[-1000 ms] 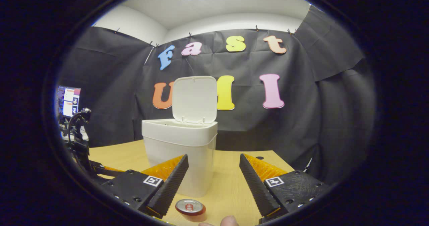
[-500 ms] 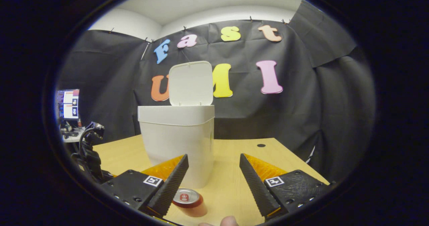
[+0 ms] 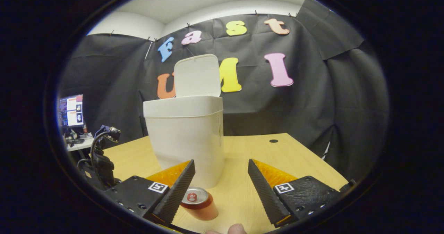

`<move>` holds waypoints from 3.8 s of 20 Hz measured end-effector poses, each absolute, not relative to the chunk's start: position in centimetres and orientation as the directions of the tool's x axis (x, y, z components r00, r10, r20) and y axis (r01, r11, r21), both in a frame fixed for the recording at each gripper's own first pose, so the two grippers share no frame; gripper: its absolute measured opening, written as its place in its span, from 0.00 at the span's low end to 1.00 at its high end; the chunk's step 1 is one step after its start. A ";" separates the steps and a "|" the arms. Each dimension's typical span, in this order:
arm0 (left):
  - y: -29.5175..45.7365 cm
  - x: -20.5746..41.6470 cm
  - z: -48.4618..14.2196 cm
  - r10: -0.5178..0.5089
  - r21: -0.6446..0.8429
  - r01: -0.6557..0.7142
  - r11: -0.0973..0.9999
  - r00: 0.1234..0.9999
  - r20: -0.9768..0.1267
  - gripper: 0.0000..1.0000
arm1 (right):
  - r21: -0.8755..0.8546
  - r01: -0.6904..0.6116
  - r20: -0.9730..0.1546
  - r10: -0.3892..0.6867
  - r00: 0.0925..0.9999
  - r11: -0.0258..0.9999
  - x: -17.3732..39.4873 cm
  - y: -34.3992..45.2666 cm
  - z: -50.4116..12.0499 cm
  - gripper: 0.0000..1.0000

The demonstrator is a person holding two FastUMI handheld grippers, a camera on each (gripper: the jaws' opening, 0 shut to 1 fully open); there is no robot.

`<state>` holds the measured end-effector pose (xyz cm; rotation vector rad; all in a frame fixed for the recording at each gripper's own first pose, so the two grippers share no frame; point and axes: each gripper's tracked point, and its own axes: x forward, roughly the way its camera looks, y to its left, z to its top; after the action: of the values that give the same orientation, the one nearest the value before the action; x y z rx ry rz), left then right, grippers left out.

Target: Press the lid of the desktop garbage bin to open it, pick up the crumpled paper on the desktop and throw it into the bin, then pick up the pop can on the desktop and drop it into the bin, and finally close the garbage bin lid.

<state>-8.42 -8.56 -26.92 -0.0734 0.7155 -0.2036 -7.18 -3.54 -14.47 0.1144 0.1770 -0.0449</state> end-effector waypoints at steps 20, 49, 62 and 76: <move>-5.4 -3.0 -19.3 -0.191 -0.167 0.125 0.978 0.856 -0.480 0.40 | 0.067 0.057 -0.305 -0.034 0.952 0.996 -8.9 1.5 -21.7 0.95; 1.5 2.4 -4.6 -0.131 -0.194 0.103 0.976 0.981 -0.141 0.40 | 0.063 0.056 -0.409 -0.025 0.912 0.996 -7.2 -1.4 -25.1 0.80; -3.8 10.4 3.8 -0.205 -0.113 0.202 0.973 0.979 -0.019 0.39 | 0.060 0.138 -0.373 -0.105 0.922 0.989 -8.0 -7.6 -22.2 0.80; -11.0 13.0 2.4 -0.255 -0.103 0.250 0.963 0.966 -0.034 0.52 | 0.090 0.174 -0.355 -0.132 0.925 0.981 -7.3 -10.1 -21.7 0.80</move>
<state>12.98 -11.01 2.36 -0.0984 0.0468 -0.2558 -7.29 -10.09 -21.73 0.1205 0.3558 -0.1576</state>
